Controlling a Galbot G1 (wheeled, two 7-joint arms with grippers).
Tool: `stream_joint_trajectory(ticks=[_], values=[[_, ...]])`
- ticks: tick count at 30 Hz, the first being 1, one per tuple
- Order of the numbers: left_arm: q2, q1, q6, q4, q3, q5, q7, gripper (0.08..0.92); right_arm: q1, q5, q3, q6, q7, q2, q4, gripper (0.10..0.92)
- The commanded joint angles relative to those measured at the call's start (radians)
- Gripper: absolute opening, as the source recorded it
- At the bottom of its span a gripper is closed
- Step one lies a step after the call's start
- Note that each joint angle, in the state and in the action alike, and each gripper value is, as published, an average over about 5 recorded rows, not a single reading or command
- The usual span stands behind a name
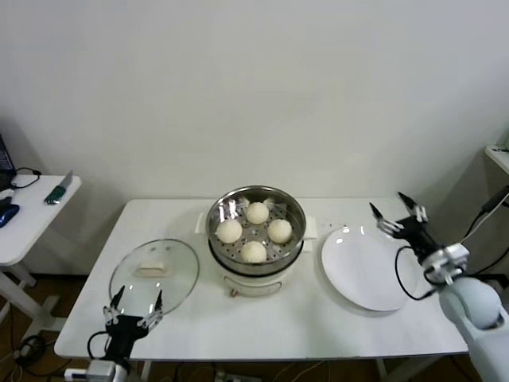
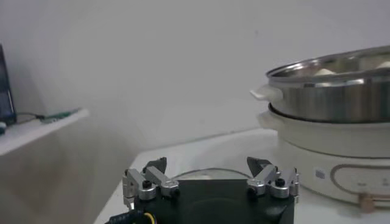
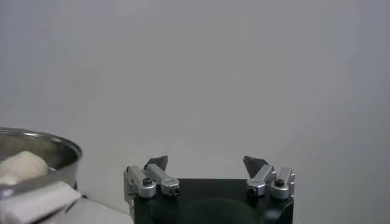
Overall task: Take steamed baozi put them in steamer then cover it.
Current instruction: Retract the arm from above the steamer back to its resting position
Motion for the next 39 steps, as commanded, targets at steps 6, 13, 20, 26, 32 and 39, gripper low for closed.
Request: stream_joint_trajectory(ticks=[6,13,20,26,32,39], values=[[0.031,-0.011,-0.032,-0.022,-0.025,0.395,-0.070,0.823,-0.392,-0.028,0.193,0.311,-0.010,0.268,-0.012,0.823],[0.068,-0.026,-0.071,0.063,-0.020,0.878,-0.283,0.823,-0.369,-0.066,0.115,0.346,-0.004,0.328,-0.066,0.823],[0.070,-0.082,-0.110,0.252,-0.011,1.187,-0.367,0.823,-0.329,-0.122,0.070,0.349,0.007,0.350,-0.109,0.823],[0.043,-0.156,-0.104,0.369,-0.014,1.292,-0.417,0.823,-0.315,-0.130,0.059,0.343,0.015,0.348,-0.115,0.823],[0.035,-0.224,-0.109,0.461,0.001,1.364,-0.425,0.823,-0.314,-0.126,0.062,0.329,0.018,0.344,-0.099,0.823],[0.035,-0.293,-0.096,0.525,0.019,1.374,-0.403,0.823,-0.323,-0.125,0.066,0.322,0.020,0.344,-0.086,0.823]])
